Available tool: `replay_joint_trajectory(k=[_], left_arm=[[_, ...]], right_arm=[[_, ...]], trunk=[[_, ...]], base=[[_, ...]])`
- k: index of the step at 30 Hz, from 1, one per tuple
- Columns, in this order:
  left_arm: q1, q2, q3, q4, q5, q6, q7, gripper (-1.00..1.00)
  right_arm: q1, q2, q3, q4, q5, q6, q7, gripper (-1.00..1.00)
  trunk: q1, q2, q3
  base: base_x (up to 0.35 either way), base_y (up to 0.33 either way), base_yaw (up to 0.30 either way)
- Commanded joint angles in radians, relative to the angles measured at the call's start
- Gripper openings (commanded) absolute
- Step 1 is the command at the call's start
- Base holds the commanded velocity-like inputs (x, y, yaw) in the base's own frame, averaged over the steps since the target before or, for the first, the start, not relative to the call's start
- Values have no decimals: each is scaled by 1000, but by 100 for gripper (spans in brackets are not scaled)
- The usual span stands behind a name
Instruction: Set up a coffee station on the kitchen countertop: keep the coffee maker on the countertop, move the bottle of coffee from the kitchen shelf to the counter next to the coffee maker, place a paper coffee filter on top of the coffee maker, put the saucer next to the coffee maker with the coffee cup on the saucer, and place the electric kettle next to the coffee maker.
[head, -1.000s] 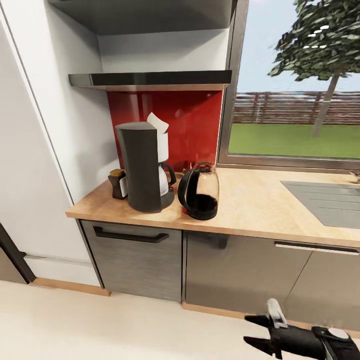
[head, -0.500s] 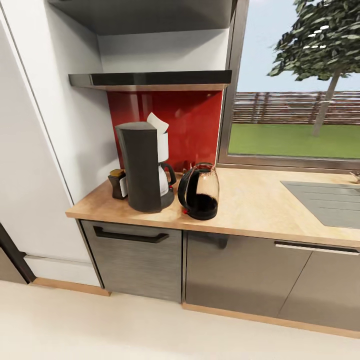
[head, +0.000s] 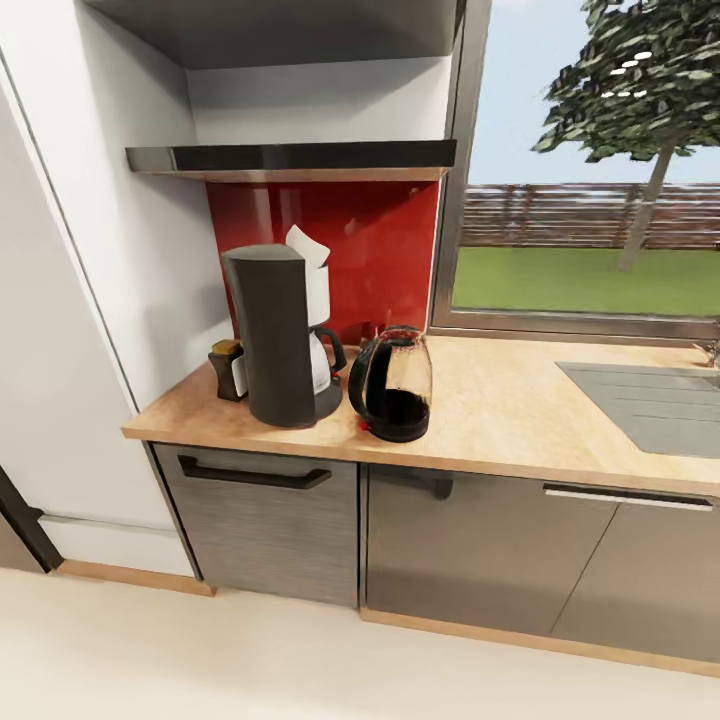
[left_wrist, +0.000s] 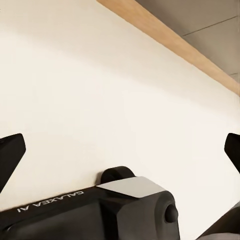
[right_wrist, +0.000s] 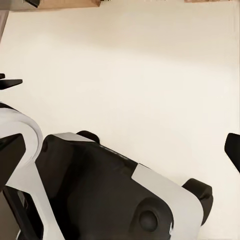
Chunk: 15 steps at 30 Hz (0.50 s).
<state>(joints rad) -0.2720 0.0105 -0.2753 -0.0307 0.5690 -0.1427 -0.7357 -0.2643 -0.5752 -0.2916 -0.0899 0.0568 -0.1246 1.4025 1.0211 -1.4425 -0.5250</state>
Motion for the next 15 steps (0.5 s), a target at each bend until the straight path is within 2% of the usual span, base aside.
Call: replay_joint_trajectory(k=[1, 12, 15], left_arm=[[-1, 0, -8, 0, 5, -8, -1, 100], [-1, 0, -8, 1, 5, -8, -1, 100], [-1, 0, -9, 0, 5, -8, -1, 100]], right_arm=[[-1, 0, -4, 1, 6, -10, -3, 100], [-1, 0, -4, 1, 6, -10, -18, 100], [-1, 0, -4, 1, 6, -10, -19, 100]], trunk=[[0, -1, -1], [0, -1, -1], [0, -1, -1]], base=[[57, -56, -212], [13, -13, -267], [1, -116, -249]])
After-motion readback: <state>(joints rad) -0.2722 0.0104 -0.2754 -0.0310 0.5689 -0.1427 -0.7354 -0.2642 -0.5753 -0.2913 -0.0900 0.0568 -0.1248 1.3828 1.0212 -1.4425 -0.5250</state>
